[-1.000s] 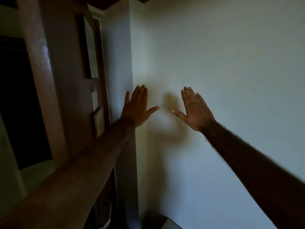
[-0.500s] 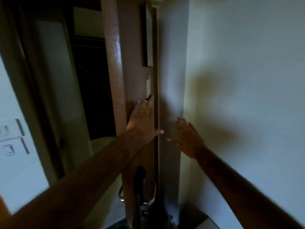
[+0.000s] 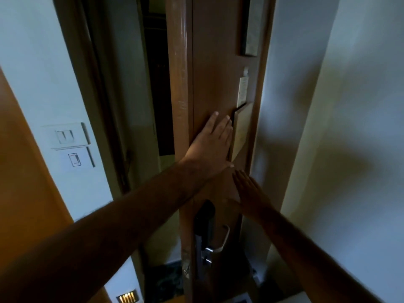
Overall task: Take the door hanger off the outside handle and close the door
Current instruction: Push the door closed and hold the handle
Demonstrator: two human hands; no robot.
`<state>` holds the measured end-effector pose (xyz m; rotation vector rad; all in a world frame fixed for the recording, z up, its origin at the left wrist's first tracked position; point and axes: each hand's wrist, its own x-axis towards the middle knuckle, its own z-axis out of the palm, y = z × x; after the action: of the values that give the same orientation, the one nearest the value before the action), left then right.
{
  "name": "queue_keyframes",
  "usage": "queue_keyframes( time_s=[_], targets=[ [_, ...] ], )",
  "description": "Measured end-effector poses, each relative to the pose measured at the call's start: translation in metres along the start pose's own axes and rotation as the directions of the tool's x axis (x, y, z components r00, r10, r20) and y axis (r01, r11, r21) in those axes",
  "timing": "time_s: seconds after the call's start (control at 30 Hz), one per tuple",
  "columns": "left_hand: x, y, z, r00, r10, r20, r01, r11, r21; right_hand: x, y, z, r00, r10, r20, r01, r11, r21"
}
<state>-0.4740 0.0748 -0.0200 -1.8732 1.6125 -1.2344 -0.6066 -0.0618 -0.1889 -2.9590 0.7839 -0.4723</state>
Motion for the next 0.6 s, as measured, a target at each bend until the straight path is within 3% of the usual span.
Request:
queue_keyframes(
  time_s=[0.17, 0.37, 0.6],
  targets=[
    [-0.014, -0.043, 0.053, 1.0, -0.005, -0.009, 0.006, 0.996, 0.09, 0.024, -0.041, 0.055, 0.994, -0.095, 0.062, 0.089, 0.991, 0.102],
    [-0.028, -0.093, 0.128, 1.0, -0.027, -0.008, 0.028, 0.979, 0.202, 0.061, -0.099, 0.111, 0.982, -0.141, 0.126, 0.134, 0.989, 0.061],
    [-0.024, -0.149, 0.227, 0.972, -0.2, -0.124, 0.209, 0.976, 0.061, 0.112, -0.144, 0.184, 0.947, -0.129, 0.295, 0.118, 0.991, 0.055]
  ],
)
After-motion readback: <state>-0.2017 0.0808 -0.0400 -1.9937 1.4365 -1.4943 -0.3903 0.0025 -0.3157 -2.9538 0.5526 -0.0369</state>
